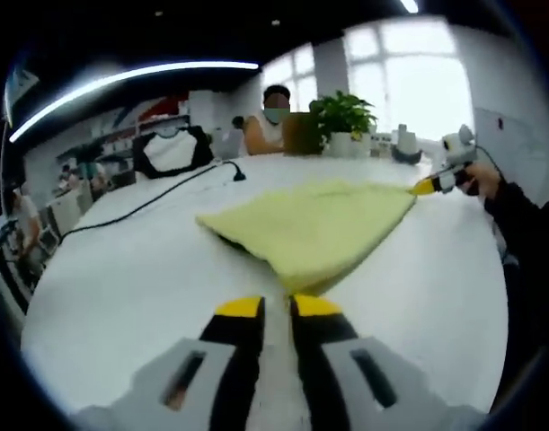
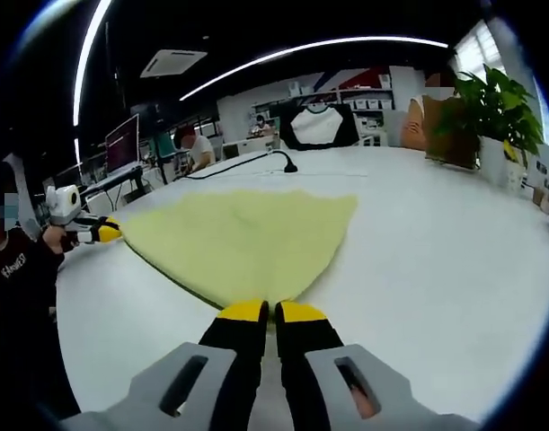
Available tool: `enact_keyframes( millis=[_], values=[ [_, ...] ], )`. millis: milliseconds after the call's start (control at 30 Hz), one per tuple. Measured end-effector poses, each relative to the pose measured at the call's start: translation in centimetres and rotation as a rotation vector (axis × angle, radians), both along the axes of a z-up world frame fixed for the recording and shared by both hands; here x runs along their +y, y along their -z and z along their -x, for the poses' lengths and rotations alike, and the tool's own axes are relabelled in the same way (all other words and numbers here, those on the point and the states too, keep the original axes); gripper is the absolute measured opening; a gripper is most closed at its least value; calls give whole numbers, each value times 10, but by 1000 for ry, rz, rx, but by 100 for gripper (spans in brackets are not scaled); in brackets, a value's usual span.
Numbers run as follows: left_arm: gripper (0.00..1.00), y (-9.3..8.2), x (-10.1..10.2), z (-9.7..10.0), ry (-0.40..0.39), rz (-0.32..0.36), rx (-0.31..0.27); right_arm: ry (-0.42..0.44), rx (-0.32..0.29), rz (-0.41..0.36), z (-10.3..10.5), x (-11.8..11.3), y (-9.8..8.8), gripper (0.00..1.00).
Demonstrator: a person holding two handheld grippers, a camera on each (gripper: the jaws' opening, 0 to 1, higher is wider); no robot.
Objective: Fold the garment on the visible template until the final outline fits inside the template.
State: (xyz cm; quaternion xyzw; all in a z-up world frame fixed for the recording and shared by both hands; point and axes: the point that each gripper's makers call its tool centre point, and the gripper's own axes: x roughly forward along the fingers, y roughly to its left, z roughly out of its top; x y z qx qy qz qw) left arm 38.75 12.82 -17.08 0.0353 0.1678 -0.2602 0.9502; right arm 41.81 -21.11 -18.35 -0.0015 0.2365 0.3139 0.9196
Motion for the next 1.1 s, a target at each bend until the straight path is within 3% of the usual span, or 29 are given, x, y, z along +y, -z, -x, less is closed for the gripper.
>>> enact_keyframes(
  millis=[100,367,533,567,633,767,1100],
  values=[
    [25,-7,-7,-1,15,108,12,2,7,-10,0,-1,1,2],
    [20,-2,-16,-11,-9,215,90,1,9,-21,-2,-2,1,3],
    [11,4,-15,-12,-29,230,118,-4,4,-27,-4,-3,0,2],
    [7,4,-15,-11,-33,246,125,-9,-34,-35,-5,-2,-6,2],
    [6,4,-13,-12,-44,248,124,-16,-30,-26,-2,-1,-6,2],
    [4,5,-10,-12,-34,174,80,-3,-5,-43,-2,-4,-3,0],
    [3,4,-7,-8,-42,177,66,-2,-10,-59,2,-5,0,1]
  ],
)
